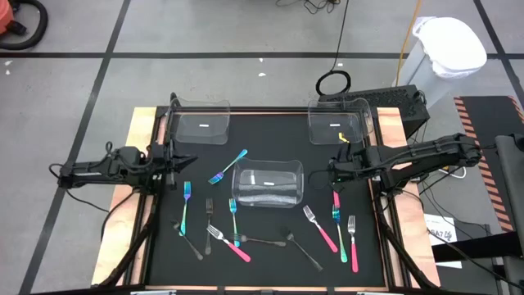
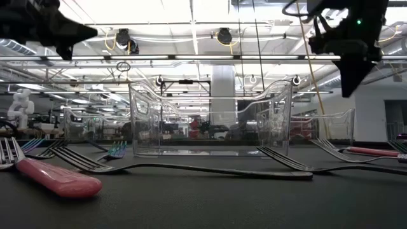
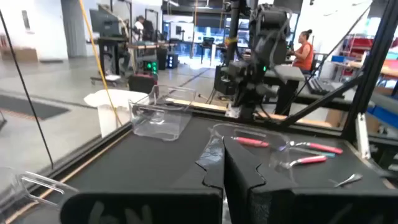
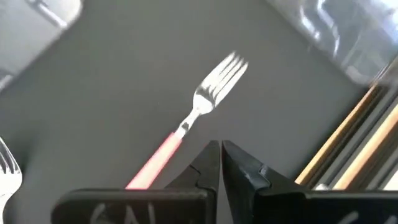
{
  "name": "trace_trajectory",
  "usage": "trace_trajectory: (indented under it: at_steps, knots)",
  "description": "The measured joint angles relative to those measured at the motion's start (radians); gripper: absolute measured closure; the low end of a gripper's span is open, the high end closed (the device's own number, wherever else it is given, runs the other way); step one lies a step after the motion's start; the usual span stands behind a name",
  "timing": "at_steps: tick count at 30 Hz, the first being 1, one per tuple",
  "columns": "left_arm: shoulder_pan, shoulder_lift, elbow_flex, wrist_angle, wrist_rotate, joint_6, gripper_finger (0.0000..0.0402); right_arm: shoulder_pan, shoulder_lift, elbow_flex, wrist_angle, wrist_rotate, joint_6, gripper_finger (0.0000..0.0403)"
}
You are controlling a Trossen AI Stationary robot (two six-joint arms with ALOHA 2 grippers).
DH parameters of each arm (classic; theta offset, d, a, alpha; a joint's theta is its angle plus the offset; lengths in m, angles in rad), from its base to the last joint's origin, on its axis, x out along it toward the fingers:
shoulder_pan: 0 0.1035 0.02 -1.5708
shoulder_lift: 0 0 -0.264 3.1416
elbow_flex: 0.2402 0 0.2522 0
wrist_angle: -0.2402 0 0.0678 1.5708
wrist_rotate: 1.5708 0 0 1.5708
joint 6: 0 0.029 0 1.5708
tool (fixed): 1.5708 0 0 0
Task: Sort silverware by color (type)
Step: Put the pink fork into the left transparent bin
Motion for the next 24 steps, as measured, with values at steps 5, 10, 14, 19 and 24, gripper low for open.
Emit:
trace_trajectory:
  at_steps: [5,10,14,19,24]
  knots:
    - [0.000,0.142,0.078,-0.010,0.000,-0.046,0.0401,0.006,0.000,-0.056,0.037,-0.024,0.075,0.0386]
    - [0.000,0.311,0.151,-0.008,0.000,-0.051,0.0401,0.030,0.000,-0.095,0.101,-0.023,0.131,0.0376]
    - [-0.012,0.452,0.202,-0.006,-0.001,-0.059,0.0401,0.053,0.000,-0.105,0.121,-0.022,0.189,0.0364]
    - [-0.041,0.592,0.255,-0.005,-0.001,-0.050,0.0401,0.087,0.000,-0.105,0.157,0.008,0.220,0.0348]
    - [-0.076,0.684,0.300,0.018,0.000,-0.021,0.0401,0.117,0.000,-0.105,0.195,0.007,0.240,0.0339]
